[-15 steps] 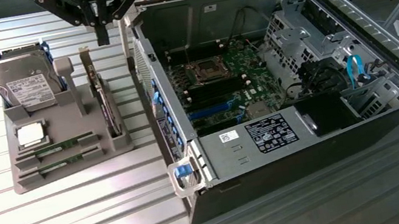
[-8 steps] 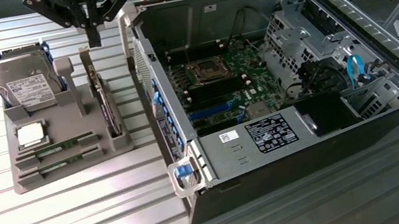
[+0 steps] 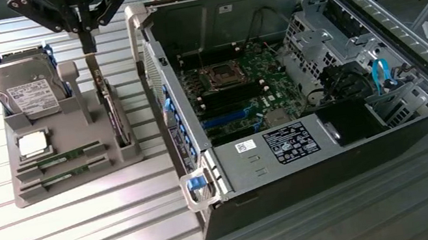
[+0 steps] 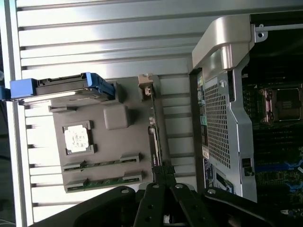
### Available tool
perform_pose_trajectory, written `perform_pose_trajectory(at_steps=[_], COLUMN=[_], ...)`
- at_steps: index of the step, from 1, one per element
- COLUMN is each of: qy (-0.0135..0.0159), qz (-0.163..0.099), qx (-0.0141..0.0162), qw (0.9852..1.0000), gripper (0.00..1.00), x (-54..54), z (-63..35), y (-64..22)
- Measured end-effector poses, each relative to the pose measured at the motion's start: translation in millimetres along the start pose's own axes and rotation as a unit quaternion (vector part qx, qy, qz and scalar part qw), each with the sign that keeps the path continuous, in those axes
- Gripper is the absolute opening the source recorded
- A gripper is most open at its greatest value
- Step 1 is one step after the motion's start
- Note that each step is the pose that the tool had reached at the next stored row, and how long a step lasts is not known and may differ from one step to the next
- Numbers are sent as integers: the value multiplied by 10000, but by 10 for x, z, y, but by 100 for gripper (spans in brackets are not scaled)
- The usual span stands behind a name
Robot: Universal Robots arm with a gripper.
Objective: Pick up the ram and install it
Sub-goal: 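Reach for the ram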
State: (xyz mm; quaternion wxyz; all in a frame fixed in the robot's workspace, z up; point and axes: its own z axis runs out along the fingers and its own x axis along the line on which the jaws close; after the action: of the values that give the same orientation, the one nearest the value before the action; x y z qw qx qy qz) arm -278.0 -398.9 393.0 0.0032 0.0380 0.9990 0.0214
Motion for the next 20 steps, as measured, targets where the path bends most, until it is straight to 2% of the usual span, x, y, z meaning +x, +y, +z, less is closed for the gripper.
perform_pose_trajectory(at_steps=[20], qy=[37], qz=[2], qx=[3], qw=[10000], gripper=[11], x=[449], z=[-3], y=[-34])
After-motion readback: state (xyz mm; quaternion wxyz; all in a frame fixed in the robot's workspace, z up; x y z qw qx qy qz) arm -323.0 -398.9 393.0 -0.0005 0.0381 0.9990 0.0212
